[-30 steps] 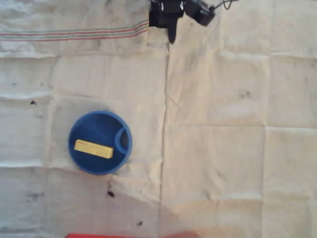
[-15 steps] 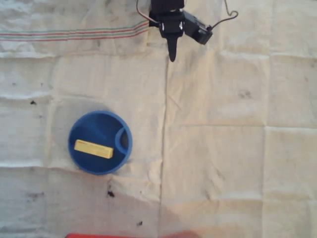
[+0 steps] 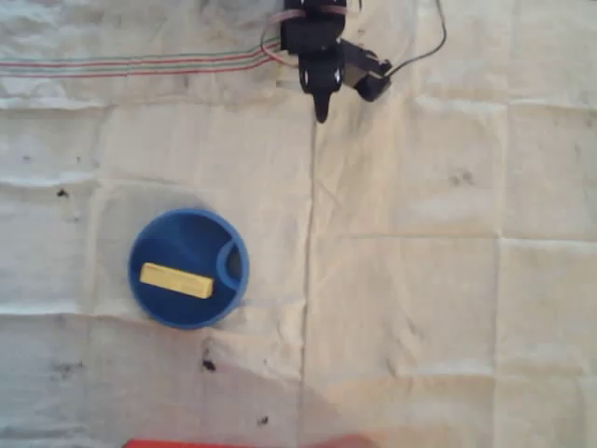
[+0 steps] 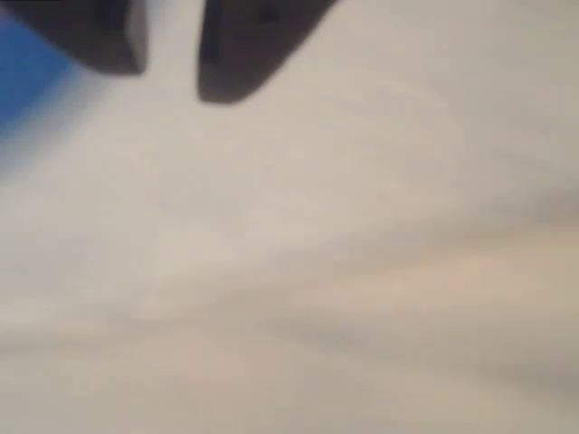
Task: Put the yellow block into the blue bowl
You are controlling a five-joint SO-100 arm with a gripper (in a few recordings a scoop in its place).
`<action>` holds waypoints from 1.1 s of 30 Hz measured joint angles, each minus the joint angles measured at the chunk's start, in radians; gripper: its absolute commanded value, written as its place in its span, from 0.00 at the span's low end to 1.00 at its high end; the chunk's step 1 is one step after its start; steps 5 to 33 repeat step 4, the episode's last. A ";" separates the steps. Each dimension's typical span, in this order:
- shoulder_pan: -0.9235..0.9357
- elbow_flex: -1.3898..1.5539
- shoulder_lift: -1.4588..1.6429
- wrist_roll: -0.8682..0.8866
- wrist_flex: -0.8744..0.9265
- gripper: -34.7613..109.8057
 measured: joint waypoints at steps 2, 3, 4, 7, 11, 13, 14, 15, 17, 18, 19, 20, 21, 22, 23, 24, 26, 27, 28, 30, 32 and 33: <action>0.000 0.020 0.000 0.000 0.000 0.24; 0.000 0.040 0.000 0.002 -0.002 0.24; 0.000 0.058 0.000 0.002 -0.002 0.24; 0.000 0.058 0.000 0.002 -0.002 0.24; 0.000 0.058 0.000 0.002 -0.002 0.24; 0.000 0.058 0.000 0.002 -0.002 0.24; 0.000 0.058 0.000 0.002 -0.002 0.24; 0.000 0.058 0.000 0.002 -0.002 0.24; 0.000 0.058 0.000 0.002 -0.002 0.24; 0.000 0.058 0.000 0.002 -0.002 0.24; 0.000 0.058 0.000 0.002 -0.002 0.24; 0.000 0.058 0.000 0.002 -0.002 0.24; 0.000 0.058 0.000 0.002 -0.002 0.24; 0.000 0.058 0.000 0.002 -0.002 0.24; 0.000 0.058 0.000 0.002 -0.002 0.24; 0.000 0.058 0.000 0.002 -0.002 0.24; 0.000 0.058 0.000 0.002 -0.002 0.24; 0.000 0.058 0.000 0.002 -0.002 0.24; 0.000 0.058 0.000 0.002 -0.002 0.24; 0.000 0.058 0.000 0.002 -0.002 0.24; 0.000 0.058 0.000 0.002 -0.002 0.24; 0.000 0.058 0.000 0.002 -0.002 0.24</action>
